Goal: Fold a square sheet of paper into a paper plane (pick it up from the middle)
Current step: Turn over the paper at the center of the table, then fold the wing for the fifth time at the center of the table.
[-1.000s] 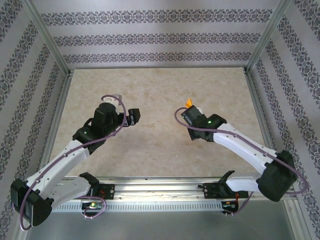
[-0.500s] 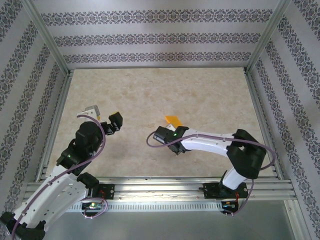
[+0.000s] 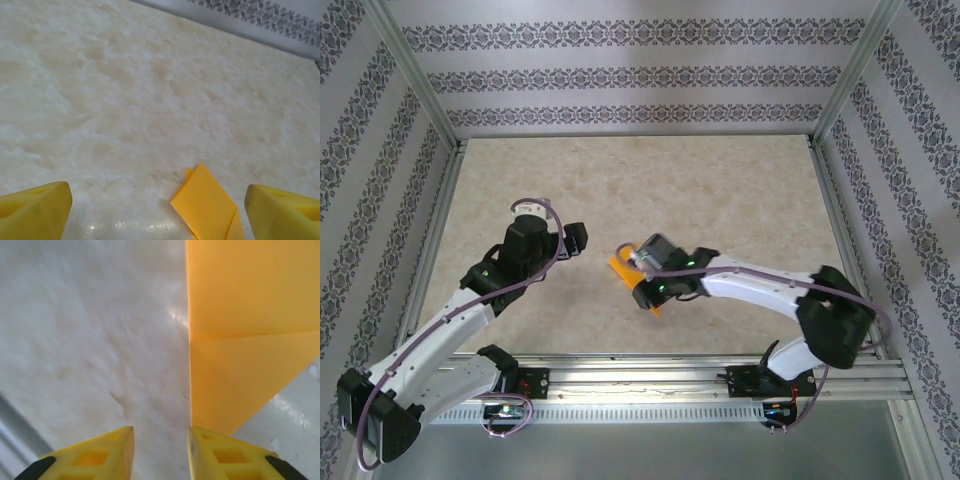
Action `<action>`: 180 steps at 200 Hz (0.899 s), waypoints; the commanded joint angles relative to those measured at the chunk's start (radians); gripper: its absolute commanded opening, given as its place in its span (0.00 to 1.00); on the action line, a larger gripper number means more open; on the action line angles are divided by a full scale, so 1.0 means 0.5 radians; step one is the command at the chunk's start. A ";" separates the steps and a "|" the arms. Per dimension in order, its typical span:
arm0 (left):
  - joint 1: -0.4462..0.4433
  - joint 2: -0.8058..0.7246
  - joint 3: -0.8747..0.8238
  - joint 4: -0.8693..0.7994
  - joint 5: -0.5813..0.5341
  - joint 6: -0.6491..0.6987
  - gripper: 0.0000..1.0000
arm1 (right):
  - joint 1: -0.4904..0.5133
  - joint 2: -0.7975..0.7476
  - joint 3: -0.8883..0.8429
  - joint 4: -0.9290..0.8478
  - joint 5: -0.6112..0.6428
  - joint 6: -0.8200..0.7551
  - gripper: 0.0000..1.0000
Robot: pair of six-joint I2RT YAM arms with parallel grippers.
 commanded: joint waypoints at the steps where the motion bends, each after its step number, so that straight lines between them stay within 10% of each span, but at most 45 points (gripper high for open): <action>1: 0.018 0.102 0.094 -0.059 0.205 -0.054 0.83 | -0.268 -0.091 -0.299 0.654 -0.661 0.443 0.31; 46: 0.018 0.373 0.123 -0.079 0.387 -0.255 0.64 | -0.432 0.188 -0.229 0.614 -0.694 0.657 0.08; 180: -0.017 1.062 0.141 0.424 1.138 -0.656 0.30 | -0.215 0.481 -0.233 0.655 -0.274 1.246 0.07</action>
